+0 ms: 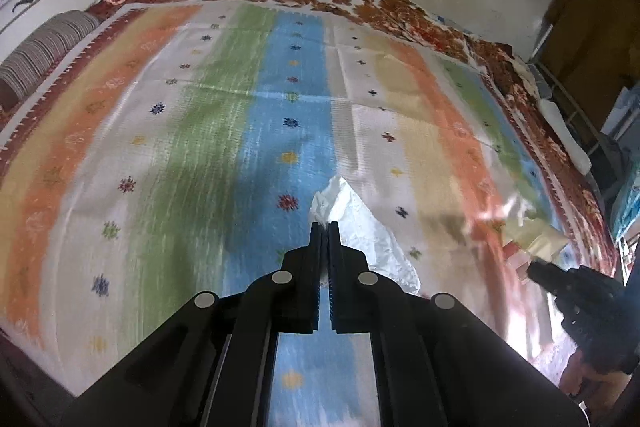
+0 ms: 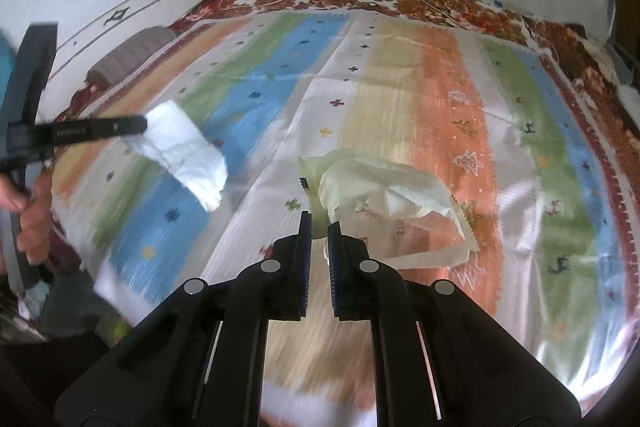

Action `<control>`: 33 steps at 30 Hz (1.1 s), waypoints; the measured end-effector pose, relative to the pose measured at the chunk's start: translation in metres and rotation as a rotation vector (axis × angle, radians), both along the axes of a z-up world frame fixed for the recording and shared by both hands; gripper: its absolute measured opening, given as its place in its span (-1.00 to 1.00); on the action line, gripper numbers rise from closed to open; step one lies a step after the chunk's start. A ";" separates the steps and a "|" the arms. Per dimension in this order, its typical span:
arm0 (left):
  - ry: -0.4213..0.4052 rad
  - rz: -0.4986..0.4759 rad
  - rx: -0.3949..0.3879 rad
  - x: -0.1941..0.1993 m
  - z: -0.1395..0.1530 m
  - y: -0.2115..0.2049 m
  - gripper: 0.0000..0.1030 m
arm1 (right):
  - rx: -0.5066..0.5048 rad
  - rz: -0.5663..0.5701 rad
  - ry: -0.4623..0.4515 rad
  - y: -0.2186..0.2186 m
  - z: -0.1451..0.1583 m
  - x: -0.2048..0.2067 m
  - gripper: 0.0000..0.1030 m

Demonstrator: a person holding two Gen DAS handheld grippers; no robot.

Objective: Collect trash
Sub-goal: 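Carry the white tissue and yellowish wrapper with both tools over the bin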

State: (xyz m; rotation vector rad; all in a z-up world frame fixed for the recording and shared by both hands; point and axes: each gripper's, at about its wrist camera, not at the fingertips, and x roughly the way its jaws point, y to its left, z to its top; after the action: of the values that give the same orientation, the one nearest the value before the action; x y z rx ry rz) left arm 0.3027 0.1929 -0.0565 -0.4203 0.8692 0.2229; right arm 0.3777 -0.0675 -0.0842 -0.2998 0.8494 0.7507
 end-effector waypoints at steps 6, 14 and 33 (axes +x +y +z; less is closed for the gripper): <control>0.018 -0.022 0.050 -0.034 0.017 -0.032 -0.96 | 0.004 0.014 0.012 -0.019 0.017 -0.041 -0.86; -0.024 -0.028 0.045 -0.070 0.046 -0.060 -0.96 | 0.038 0.028 0.039 -0.029 0.037 -0.078 -0.86; -0.104 -0.109 0.112 -0.149 0.087 -0.127 -0.96 | 0.059 0.070 0.011 -0.049 0.074 -0.162 -0.86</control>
State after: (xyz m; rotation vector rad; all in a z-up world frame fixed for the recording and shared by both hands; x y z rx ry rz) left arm 0.1534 0.0657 0.0308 -0.2769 0.7715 0.1473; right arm 0.2157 -0.1167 -0.0099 -0.2743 0.8285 0.8418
